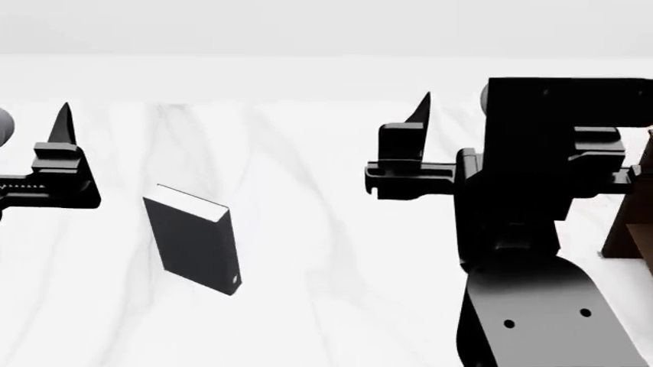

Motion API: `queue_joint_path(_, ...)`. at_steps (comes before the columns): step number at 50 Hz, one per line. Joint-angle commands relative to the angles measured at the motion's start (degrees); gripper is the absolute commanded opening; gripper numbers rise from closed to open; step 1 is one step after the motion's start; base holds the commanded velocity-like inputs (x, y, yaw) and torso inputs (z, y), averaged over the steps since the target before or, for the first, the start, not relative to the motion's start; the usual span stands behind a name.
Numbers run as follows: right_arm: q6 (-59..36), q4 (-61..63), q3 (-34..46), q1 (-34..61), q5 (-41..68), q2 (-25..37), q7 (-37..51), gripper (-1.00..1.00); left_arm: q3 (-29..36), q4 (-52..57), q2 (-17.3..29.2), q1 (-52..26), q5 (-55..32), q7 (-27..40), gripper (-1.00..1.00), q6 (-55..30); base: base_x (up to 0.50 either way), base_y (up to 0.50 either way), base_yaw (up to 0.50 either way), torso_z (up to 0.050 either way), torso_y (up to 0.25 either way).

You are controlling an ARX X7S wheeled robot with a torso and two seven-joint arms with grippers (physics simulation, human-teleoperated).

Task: Pick up the book on the left and place it on top of the shelf.

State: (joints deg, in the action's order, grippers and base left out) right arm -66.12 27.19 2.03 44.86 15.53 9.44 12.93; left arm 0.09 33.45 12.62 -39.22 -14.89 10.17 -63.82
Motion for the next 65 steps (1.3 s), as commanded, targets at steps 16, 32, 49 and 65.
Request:
queue_joint_path(16,0.57,-0.83,0.76,-0.52,0.82,0.55,0.42,1.0,0.09,0.0,0.43,0.36,-0.67,0.53,1.0,0.37,0.5,0.0,0.0,0.0,0.002)
queue_joint_path(32,-1.78,-2.72,3.45,1.16,1.28,1.45,0.17,1.0,-0.05,-0.05,0.69,0.39,-1.15,0.82,1.0,0.43,0.09,0.0,0.0,0.0,0.001)
queue_joint_path(49,-4.75,-15.57,16.03,10.06,12.04,6.42,-21.9,1.0,0.15,-0.9,0.83,0.59,-1.43,1.1,1.0,1.26,0.0,0.0,0.0,0.0,0.0)
queue_joint_path(65,6.13,-30.48,32.92,16.42,8.31,6.59,-34.96,1.0,0.36,-0.87,1.08,0.26,-1.79,1.53,1.0,0.87,0.0,0.0,0.0,0.0,0.0)
